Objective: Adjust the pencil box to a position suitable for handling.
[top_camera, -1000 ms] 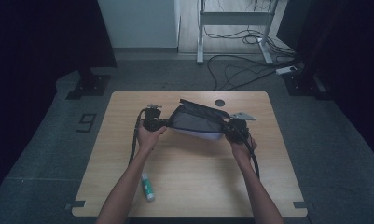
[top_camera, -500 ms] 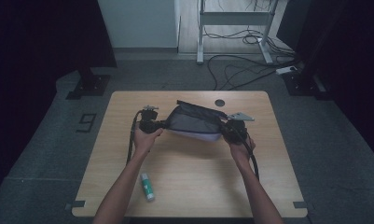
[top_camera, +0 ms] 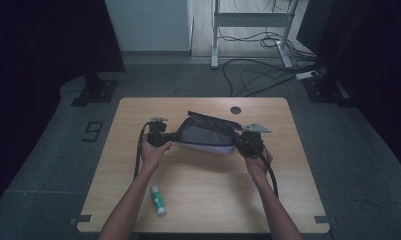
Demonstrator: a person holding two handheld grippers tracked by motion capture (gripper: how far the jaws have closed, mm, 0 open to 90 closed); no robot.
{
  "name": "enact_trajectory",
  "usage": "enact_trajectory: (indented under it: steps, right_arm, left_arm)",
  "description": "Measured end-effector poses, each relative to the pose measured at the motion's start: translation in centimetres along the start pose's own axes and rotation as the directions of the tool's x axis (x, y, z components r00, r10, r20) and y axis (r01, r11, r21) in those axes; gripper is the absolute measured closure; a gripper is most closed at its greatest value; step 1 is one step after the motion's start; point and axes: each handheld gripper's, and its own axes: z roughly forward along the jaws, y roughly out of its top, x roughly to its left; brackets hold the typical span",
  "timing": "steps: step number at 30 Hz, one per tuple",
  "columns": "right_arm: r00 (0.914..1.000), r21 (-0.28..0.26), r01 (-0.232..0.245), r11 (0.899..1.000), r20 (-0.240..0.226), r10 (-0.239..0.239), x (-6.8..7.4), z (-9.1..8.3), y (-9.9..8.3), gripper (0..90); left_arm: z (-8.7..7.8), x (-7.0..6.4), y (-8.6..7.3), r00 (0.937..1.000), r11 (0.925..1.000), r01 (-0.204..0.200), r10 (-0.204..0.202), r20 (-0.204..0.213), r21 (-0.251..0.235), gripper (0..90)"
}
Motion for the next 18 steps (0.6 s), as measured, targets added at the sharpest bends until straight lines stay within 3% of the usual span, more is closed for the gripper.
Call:
enact_trajectory:
  steps: [18]
  right_arm:
    - [0.9995,-0.009,0.012,1.000,-0.030,-0.012,0.9,-0.6,-1.0,85.5]
  left_arm:
    - [-1.1,-0.3,-1.4,0.9996,0.9993,-0.028,0.028,-0.006,0.025,80.0]
